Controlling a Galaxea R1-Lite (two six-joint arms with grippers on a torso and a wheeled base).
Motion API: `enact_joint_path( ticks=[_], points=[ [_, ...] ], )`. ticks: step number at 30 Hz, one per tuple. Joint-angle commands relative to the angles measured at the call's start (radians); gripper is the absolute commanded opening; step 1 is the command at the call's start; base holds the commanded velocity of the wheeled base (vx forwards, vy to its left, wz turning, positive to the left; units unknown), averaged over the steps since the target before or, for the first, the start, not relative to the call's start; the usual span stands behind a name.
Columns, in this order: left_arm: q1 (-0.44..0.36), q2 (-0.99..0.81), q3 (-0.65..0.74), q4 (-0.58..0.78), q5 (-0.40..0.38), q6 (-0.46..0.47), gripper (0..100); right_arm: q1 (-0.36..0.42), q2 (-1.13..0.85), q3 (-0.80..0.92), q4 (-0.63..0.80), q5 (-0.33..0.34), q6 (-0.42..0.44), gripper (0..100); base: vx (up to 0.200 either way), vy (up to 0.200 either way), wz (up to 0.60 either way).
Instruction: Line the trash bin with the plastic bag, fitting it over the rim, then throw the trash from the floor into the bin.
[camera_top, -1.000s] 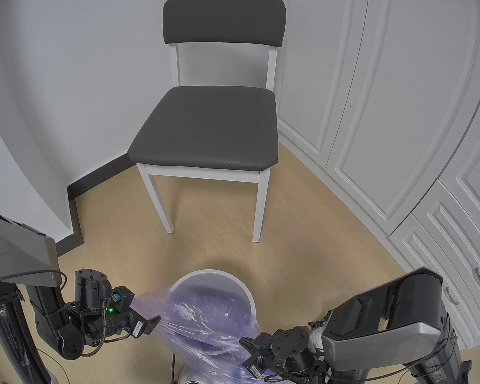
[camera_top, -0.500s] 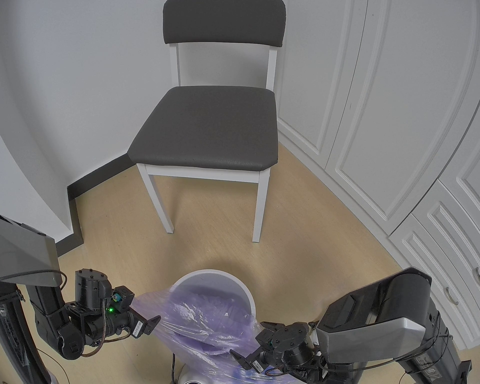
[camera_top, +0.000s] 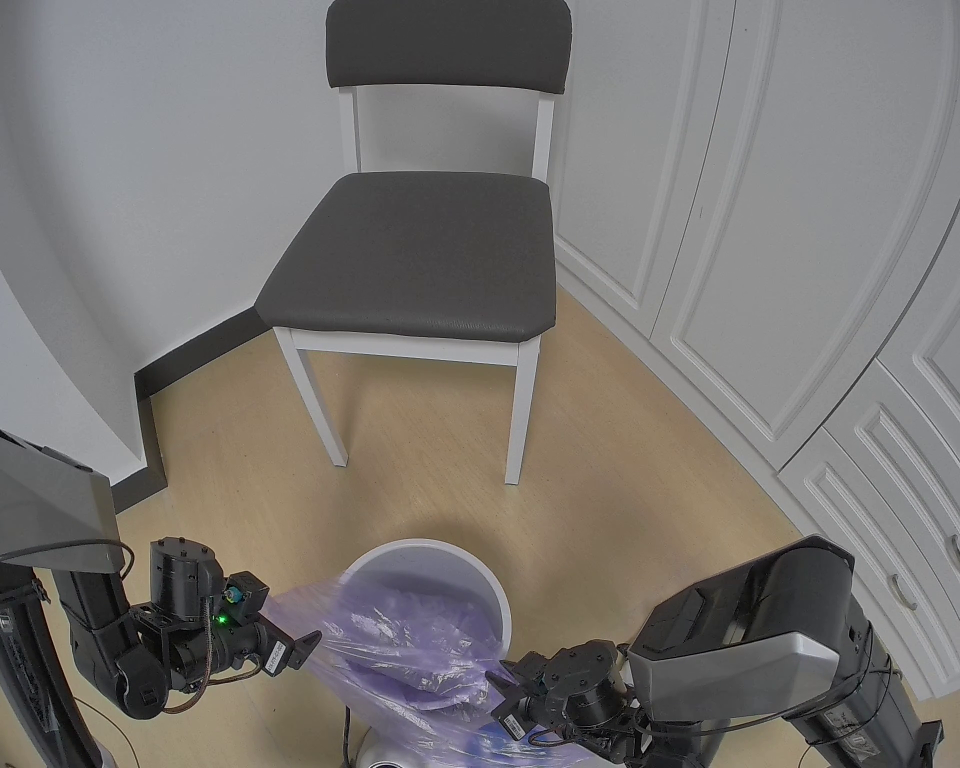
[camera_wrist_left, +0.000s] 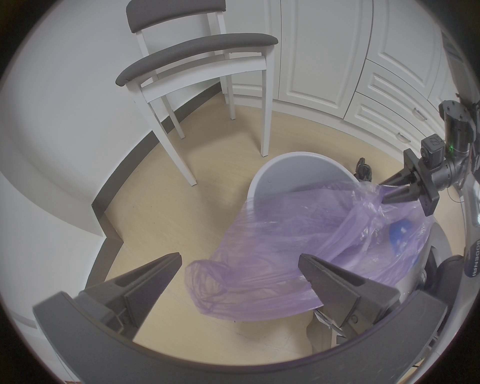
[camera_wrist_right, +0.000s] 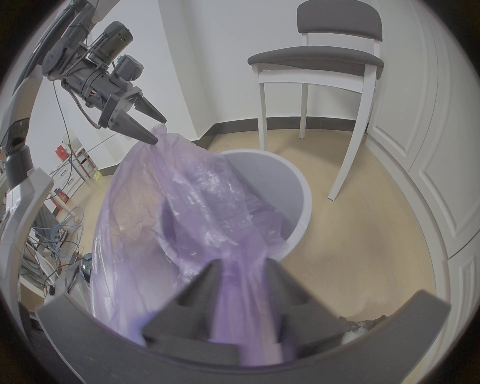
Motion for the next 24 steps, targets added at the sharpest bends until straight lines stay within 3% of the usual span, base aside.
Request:
enact_joint_path(
  ticks=[1,8,19,24],
  points=[
    [0.005,-0.005,0.001,0.000,0.000,0.000,100,0.000,-0.005,-0.004,-0.002,0.000,0.004,0,0.000,0.000,0.00],
    [0.005,-0.057,0.022,-0.025,0.000,0.000,100,0.002,-0.010,-0.121,0.012,-0.026,0.099,0,0.000,0.000,0.00],
    [-0.109,-0.074,0.082,-0.048,0.019,0.000,100,-0.015,0.005,-0.514,0.169,-0.207,0.398,0,0.000,0.000,0.00],
    [-0.111,-0.065,0.090,-0.083,0.042,0.000,100,-0.054,0.070,-0.693,0.185,-0.275,0.450,0,0.000,0.000,0.00]
  ],
)
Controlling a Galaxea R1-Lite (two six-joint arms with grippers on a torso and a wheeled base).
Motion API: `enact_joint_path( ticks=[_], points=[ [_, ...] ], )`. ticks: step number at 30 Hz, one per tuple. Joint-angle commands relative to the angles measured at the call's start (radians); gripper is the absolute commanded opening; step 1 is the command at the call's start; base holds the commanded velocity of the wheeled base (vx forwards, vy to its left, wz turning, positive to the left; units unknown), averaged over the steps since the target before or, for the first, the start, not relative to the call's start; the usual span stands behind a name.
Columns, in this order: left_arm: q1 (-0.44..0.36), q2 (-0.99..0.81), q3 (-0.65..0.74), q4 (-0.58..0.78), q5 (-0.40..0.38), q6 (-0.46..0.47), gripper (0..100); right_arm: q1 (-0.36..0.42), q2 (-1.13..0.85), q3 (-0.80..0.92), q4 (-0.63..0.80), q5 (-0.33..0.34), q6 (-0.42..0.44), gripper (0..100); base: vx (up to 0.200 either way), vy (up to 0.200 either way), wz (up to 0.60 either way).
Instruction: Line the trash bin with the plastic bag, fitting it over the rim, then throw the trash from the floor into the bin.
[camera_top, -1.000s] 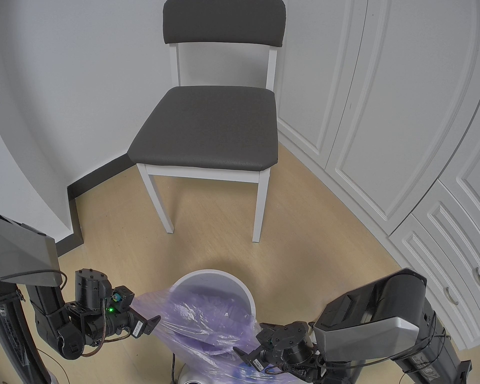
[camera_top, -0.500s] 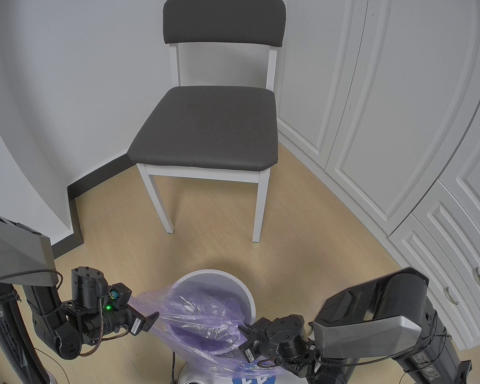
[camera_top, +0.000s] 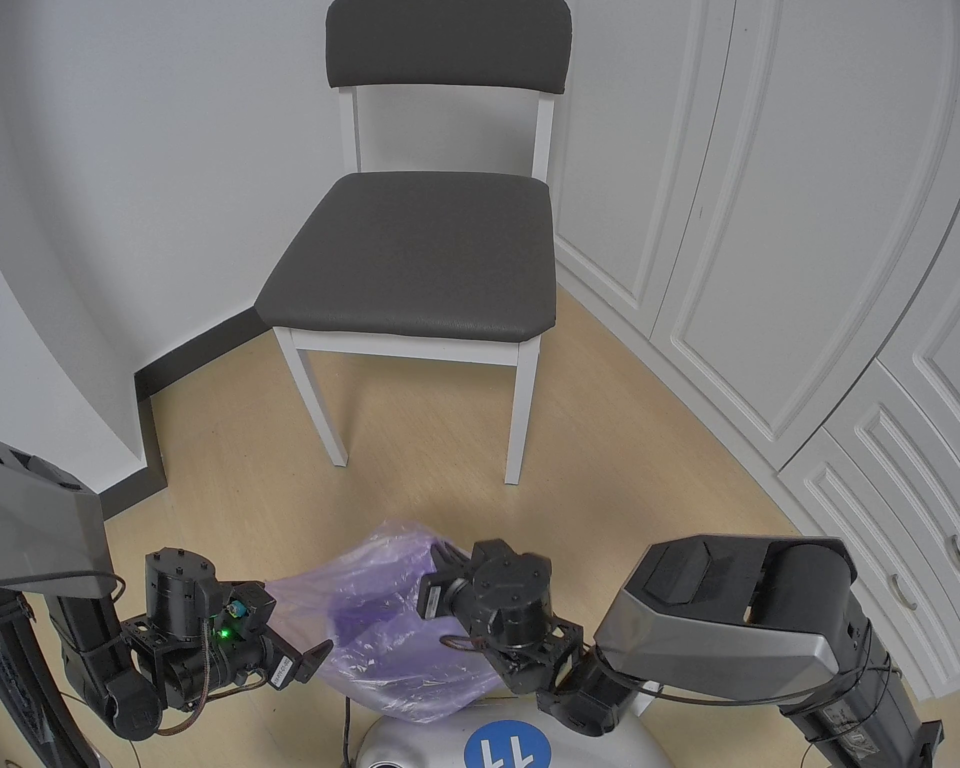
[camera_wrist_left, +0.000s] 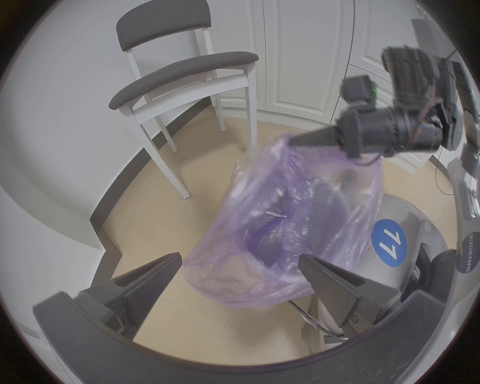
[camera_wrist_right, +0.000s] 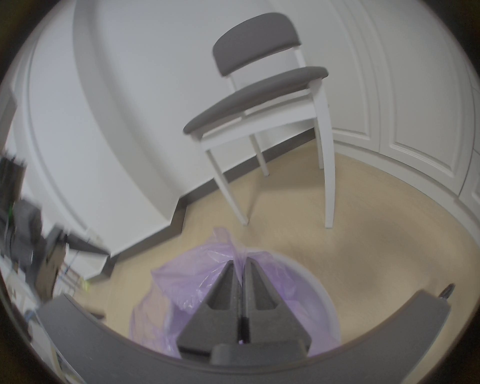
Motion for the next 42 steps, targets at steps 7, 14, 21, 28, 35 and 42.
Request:
enact_joint_path(
  ticks=[7,14,21,28,35,42],
  points=[
    [-0.029,0.007,0.020,-0.043,0.021,-0.001,100,-0.102,0.190,-0.377,0.035,-0.117,0.059,0,0.000,0.000,0.00],
    [-0.027,0.005,0.019,-0.045,0.023,-0.001,100,-0.163,0.195,-0.381,0.045,-0.106,0.042,0,0.000,0.000,0.00],
    [-0.024,-0.001,0.019,-0.045,0.023,-0.001,100,-0.203,0.155,-0.308,0.045,-0.104,-0.087,0,0.000,0.000,0.00],
    [-0.022,0.010,0.014,-0.045,0.023,-0.001,100,-0.220,0.012,-0.115,0.161,-0.104,-0.164,0,0.000,0.000,0.00],
    [-0.025,0.016,0.013,-0.045,0.023,-0.002,100,-0.207,-0.146,0.089,0.399,-0.058,-0.172,0,0.000,0.000,0.00],
    [-0.025,0.016,0.014,-0.045,0.023,-0.002,100,-0.209,-0.115,0.106,0.431,-0.043,-0.201,0,0.000,0.000,0.00]
  ],
)
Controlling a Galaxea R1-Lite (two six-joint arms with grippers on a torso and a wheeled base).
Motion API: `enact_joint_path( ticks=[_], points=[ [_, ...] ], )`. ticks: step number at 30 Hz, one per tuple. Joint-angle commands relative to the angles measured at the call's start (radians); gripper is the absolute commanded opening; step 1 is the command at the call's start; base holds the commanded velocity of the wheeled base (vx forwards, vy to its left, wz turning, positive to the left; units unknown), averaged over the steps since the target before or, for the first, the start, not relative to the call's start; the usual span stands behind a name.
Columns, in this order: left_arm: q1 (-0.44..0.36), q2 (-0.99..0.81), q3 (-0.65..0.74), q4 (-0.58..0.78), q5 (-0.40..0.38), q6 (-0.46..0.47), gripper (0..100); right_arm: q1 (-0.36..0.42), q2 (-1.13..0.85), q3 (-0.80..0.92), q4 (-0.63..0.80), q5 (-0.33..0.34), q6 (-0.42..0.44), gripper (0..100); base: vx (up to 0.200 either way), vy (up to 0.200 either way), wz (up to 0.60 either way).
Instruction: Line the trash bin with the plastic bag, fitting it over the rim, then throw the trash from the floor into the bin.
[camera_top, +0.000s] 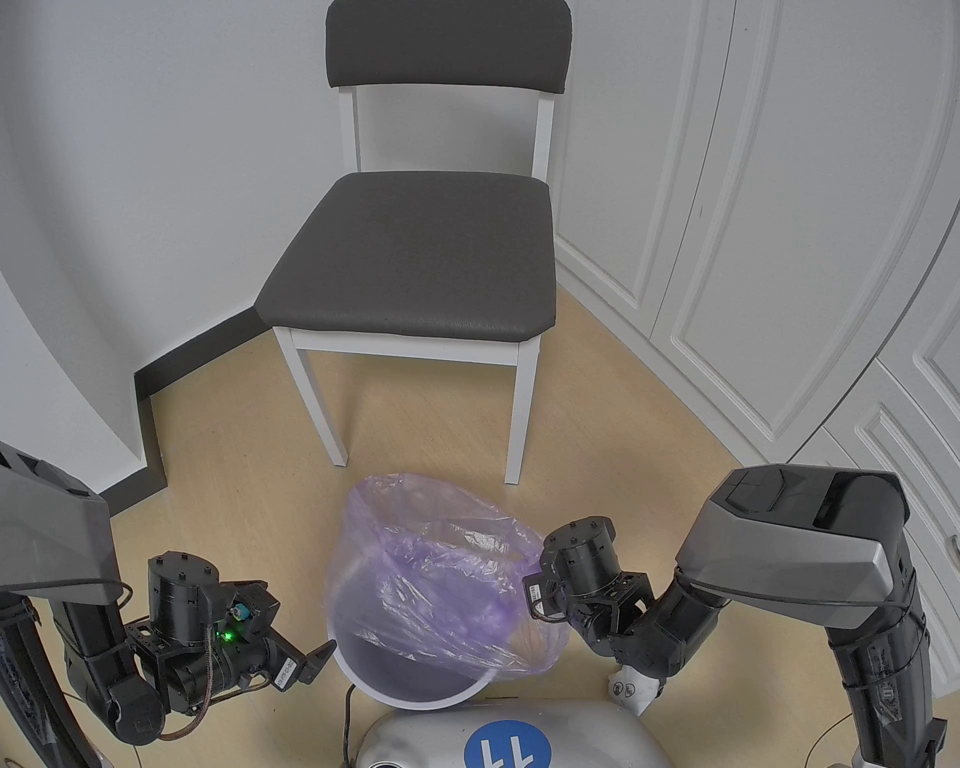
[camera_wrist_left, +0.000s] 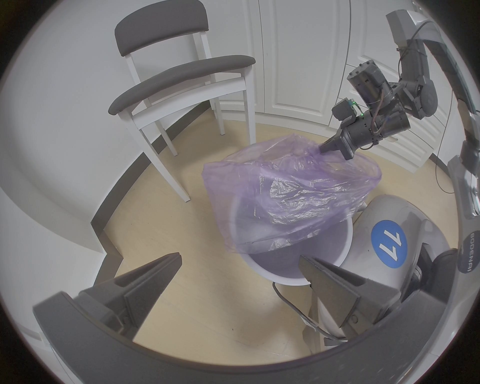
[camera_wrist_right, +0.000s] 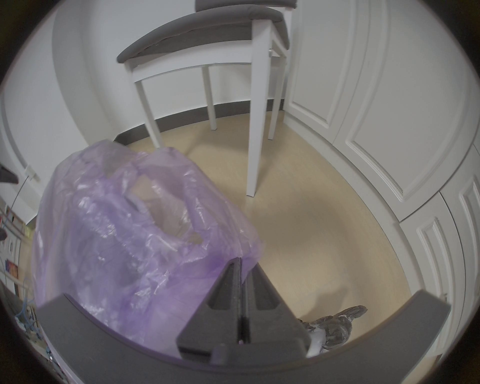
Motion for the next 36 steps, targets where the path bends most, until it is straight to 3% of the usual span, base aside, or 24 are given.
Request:
enact_joint_path(
  ticks=[1,3,4,10,15,20,25,28,29,32,36],
  points=[
    [-0.001,0.004,-0.001,0.000,0.000,-0.001,100,-0.008,-0.005,-0.001,-0.004,0.003,-0.009,0,0.000,0.000,0.00],
    [-0.001,0.003,0.000,0.000,0.000,-0.001,100,-0.014,0.007,-0.010,-0.005,0.003,-0.009,0,0.000,0.000,0.00],
    [-0.001,0.003,0.000,0.000,0.000,-0.001,100,-0.014,0.007,-0.014,-0.007,0.003,-0.009,100,0.000,0.000,0.00],
    [0.002,0.001,-0.003,0.000,0.000,-0.001,100,0.014,-0.097,0.079,-0.010,0.012,-0.015,100,0.000,0.000,0.00],
    [0.002,-0.005,-0.003,-0.002,0.000,-0.001,100,0.055,-0.222,0.172,-0.016,0.071,-0.019,100,0.000,0.000,0.00],
    [0.004,0.007,0.005,-0.046,0.000,0.001,100,0.144,-0.288,0.289,-0.134,0.121,-0.024,100,0.000,0.000,0.00],
    [0.002,0.020,0.014,-0.065,0.000,0.001,100,0.267,-0.289,0.490,-0.308,0.315,-0.062,100,0.000,0.000,0.00],
    [-0.001,0.024,0.017,-0.066,0.000,0.001,100,0.282,-0.232,0.543,-0.380,0.404,-0.065,100,0.000,0.000,0.00],
    [-0.002,0.026,0.019,-0.066,0.000,0.001,100,0.279,-0.171,0.565,-0.449,0.465,-0.078,100,0.000,0.000,0.00],
    [-0.002,0.027,0.019,-0.066,0.000,0.001,100,0.268,-0.053,0.580,-0.593,0.519,-0.104,100,0.000,0.000,0.00],
    [-0.002,0.029,0.017,-0.066,0.000,0.001,100,0.259,0.085,0.551,-0.667,0.522,-0.114,100,0.000,0.000,0.00]
  ],
)
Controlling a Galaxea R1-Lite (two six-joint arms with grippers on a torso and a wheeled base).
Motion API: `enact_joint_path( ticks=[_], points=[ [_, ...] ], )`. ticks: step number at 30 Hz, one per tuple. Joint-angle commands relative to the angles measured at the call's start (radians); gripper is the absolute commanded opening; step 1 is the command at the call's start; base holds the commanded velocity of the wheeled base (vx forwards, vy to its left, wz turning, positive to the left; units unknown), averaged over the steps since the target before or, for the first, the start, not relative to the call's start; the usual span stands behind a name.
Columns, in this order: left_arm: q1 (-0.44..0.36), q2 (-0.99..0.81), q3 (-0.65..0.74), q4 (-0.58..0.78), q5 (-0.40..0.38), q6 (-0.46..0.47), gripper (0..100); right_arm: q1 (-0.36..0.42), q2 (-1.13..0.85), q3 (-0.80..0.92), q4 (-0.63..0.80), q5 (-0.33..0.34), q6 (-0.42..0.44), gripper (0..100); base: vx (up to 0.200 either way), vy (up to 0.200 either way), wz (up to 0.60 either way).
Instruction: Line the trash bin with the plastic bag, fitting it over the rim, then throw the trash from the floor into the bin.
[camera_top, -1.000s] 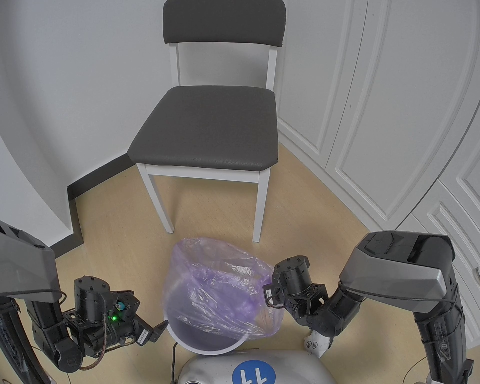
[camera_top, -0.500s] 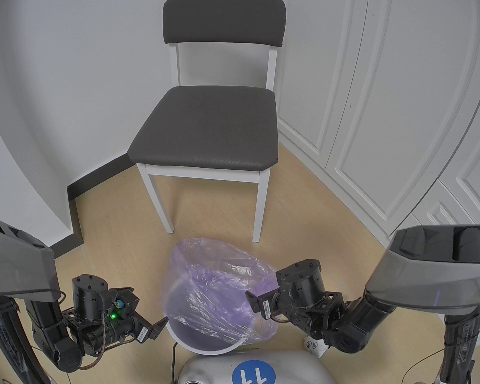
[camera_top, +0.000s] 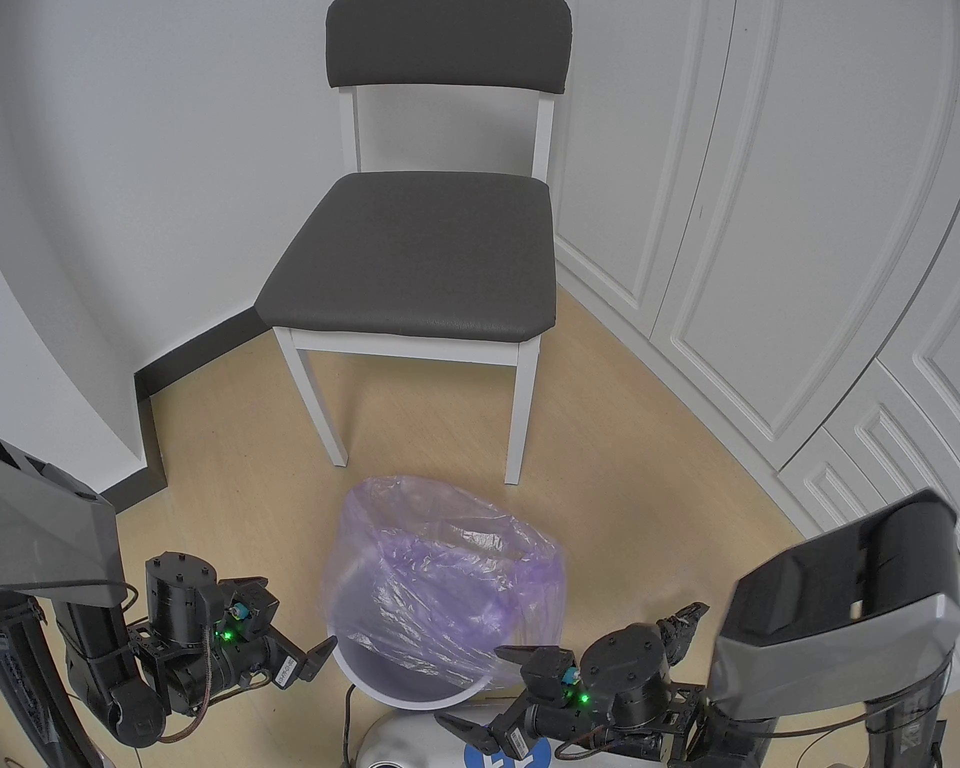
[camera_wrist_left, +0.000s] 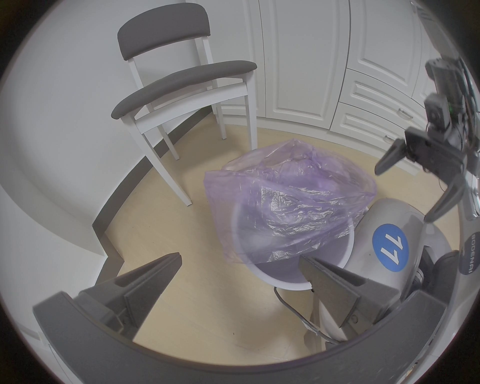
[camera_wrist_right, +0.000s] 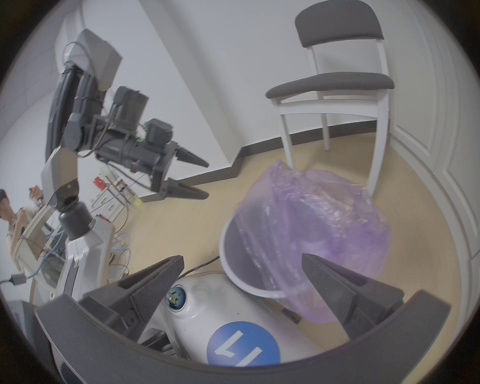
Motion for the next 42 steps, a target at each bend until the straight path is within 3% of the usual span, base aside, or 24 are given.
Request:
enact_joint_path(
  ticks=[1,10,21,42],
  points=[
    [-0.002,0.012,0.000,-0.004,0.001,0.001,100,0.002,0.255,-0.011,-0.101,0.052,-0.025,100,0.000,0.000,0.00],
    [-0.001,0.013,-0.001,-0.004,0.001,0.001,100,-0.051,0.284,-0.151,-0.101,0.036,0.033,100,0.000,0.000,0.00],
    [0.002,0.010,-0.001,-0.005,0.001,0.001,100,-0.043,0.080,-0.080,-0.101,0.027,0.065,100,0.000,0.000,0.00],
    [0.002,0.012,-0.004,-0.005,0.001,0.001,100,-0.063,0.343,-0.293,-0.101,-0.023,0.111,100,0.000,0.000,0.00]
  ],
)
